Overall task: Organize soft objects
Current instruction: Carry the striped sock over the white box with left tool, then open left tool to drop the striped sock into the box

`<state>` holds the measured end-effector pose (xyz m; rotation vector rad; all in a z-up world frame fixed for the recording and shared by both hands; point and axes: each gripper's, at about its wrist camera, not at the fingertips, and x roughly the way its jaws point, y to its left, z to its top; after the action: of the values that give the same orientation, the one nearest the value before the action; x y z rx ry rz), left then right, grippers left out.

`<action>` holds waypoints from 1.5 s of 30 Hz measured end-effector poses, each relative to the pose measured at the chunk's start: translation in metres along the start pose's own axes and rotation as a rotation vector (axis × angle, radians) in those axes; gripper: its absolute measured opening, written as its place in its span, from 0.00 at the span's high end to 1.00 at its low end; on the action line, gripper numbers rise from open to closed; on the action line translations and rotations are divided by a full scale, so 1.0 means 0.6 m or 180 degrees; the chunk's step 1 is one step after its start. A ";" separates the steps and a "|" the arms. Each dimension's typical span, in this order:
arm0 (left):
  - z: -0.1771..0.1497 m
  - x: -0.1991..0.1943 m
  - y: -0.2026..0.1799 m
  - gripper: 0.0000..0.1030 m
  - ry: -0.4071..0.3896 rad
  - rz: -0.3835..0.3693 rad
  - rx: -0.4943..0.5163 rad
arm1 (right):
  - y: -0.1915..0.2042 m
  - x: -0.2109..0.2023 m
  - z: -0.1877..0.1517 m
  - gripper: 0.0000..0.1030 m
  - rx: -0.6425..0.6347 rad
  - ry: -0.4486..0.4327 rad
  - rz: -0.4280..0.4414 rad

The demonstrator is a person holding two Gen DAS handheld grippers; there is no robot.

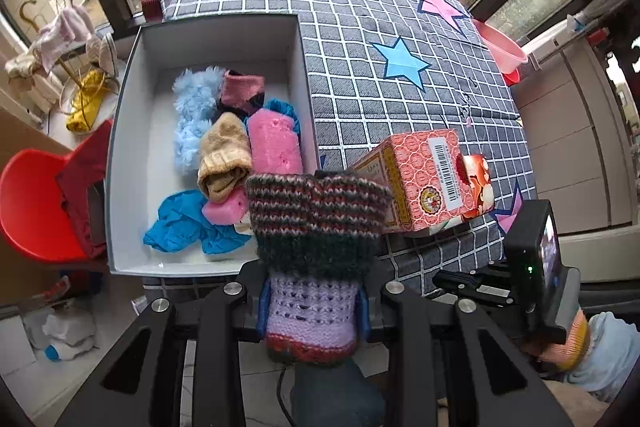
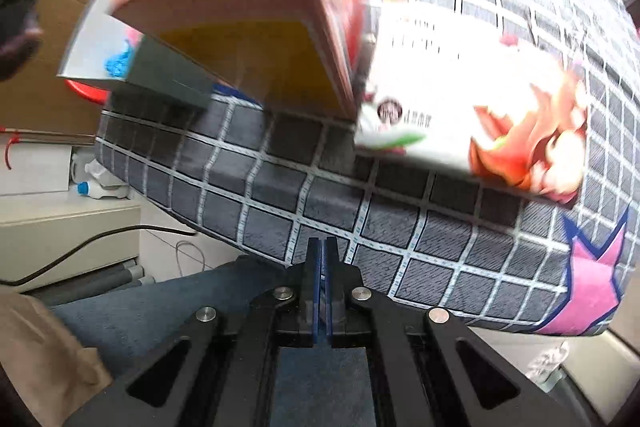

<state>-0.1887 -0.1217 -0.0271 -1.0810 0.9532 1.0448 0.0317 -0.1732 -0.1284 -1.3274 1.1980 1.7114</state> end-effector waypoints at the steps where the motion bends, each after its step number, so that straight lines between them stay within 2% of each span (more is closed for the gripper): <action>1: -0.003 0.002 0.002 0.67 0.0001 -0.0001 -0.0015 | -0.005 0.004 -0.001 0.97 0.0000 0.0043 0.0067; 8: -0.025 0.004 0.019 0.67 -0.0028 0.0000 -0.0175 | -0.015 0.007 -0.032 0.97 -0.0093 0.0148 0.0136; 16: -0.025 -0.001 0.047 0.67 -0.0092 0.0087 -0.0327 | 0.031 -0.047 -0.005 0.97 -0.0410 -0.0056 0.0178; 26: -0.014 0.000 0.079 0.67 -0.0149 0.0116 -0.0443 | 0.105 -0.109 0.031 0.97 -0.0598 -0.0329 0.0392; 35: -0.008 0.003 0.107 0.67 -0.0188 0.0138 -0.0566 | 0.178 -0.129 0.108 0.96 -0.0610 -0.0419 0.0526; 40: 0.003 0.013 0.123 0.67 -0.0175 0.0202 -0.0657 | 0.205 -0.131 0.164 0.96 -0.0454 -0.0403 0.0552; 45: 0.012 0.029 0.140 0.68 -0.0126 0.0285 -0.0780 | 0.228 -0.124 0.207 0.96 -0.0472 -0.0315 0.0356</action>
<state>-0.2653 -0.1000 -0.0601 -1.2218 0.8634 1.2768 -0.1151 -0.1052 -0.0122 -1.2650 1.1260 1.9552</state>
